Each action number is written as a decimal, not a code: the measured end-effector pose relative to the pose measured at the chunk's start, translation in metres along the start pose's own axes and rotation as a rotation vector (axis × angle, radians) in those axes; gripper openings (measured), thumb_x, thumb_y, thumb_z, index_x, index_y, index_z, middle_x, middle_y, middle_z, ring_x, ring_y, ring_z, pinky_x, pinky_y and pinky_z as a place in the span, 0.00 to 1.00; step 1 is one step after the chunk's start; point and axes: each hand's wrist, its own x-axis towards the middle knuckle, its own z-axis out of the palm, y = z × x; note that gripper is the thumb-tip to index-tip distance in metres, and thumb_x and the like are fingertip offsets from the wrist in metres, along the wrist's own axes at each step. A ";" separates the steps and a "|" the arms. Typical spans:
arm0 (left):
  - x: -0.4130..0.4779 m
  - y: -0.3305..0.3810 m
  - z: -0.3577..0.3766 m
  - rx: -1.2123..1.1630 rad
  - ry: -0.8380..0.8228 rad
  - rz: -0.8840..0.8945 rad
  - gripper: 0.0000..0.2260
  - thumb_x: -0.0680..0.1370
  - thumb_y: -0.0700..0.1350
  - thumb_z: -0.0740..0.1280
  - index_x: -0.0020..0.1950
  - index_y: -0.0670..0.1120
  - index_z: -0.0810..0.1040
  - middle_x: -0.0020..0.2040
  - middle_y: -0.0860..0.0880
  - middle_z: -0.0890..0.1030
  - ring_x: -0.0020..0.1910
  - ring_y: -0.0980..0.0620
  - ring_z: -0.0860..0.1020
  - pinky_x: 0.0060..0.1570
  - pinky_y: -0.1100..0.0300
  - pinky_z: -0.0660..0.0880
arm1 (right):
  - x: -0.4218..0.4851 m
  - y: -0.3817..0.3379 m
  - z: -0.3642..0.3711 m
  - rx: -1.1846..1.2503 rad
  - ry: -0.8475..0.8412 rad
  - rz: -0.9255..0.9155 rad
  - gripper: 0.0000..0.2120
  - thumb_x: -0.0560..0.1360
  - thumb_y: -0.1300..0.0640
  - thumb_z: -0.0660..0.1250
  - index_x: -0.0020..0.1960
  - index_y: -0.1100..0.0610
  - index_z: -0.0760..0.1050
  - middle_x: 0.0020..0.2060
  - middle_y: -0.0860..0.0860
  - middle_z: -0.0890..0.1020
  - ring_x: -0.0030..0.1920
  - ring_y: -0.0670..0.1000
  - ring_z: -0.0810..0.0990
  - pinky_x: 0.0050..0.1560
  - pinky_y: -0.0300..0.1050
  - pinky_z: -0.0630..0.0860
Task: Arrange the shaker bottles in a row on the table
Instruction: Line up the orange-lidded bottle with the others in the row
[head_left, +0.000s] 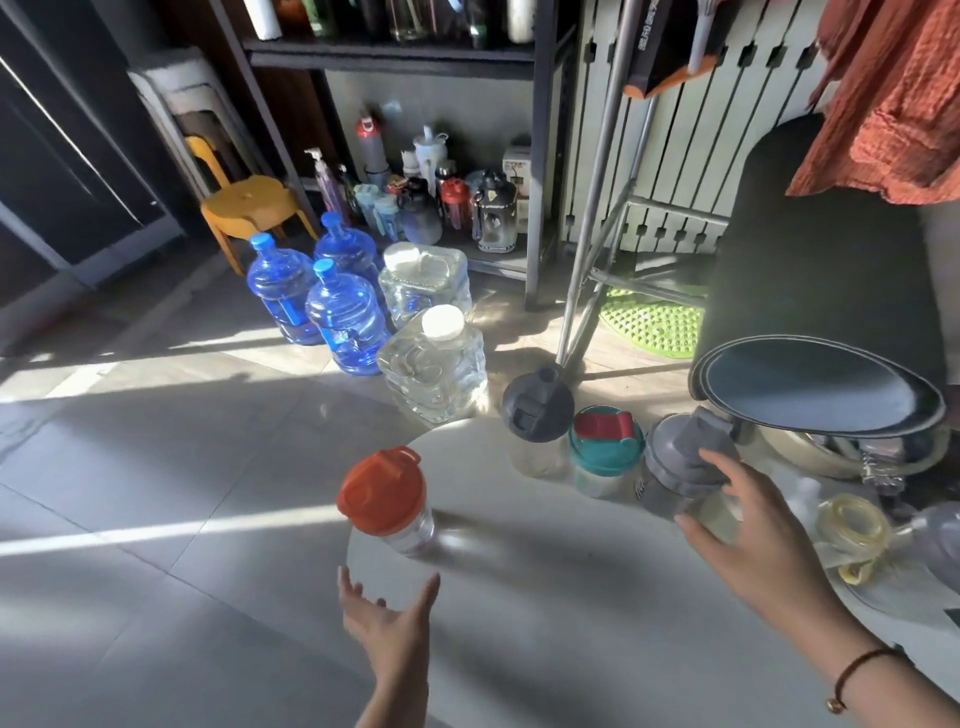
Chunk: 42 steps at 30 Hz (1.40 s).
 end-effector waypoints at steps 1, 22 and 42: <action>0.010 0.007 -0.001 0.021 -0.041 0.065 0.52 0.63 0.41 0.81 0.79 0.54 0.53 0.77 0.43 0.58 0.70 0.39 0.68 0.69 0.47 0.66 | -0.002 0.000 0.002 0.006 -0.003 0.001 0.31 0.68 0.61 0.74 0.68 0.51 0.67 0.57 0.47 0.70 0.60 0.54 0.74 0.56 0.44 0.66; 0.073 0.069 0.071 0.100 -0.185 0.264 0.39 0.58 0.48 0.79 0.65 0.57 0.65 0.58 0.49 0.79 0.57 0.45 0.78 0.60 0.51 0.72 | 0.043 -0.005 -0.013 -0.324 0.013 -0.049 0.37 0.67 0.53 0.75 0.72 0.48 0.63 0.75 0.51 0.58 0.73 0.54 0.59 0.65 0.50 0.67; 0.131 0.106 0.133 0.244 -0.741 0.282 0.43 0.55 0.43 0.81 0.67 0.53 0.67 0.61 0.44 0.79 0.60 0.42 0.79 0.55 0.39 0.78 | 0.051 0.005 0.016 -0.396 0.077 -0.094 0.29 0.59 0.63 0.79 0.57 0.55 0.75 0.59 0.56 0.76 0.53 0.60 0.77 0.51 0.51 0.77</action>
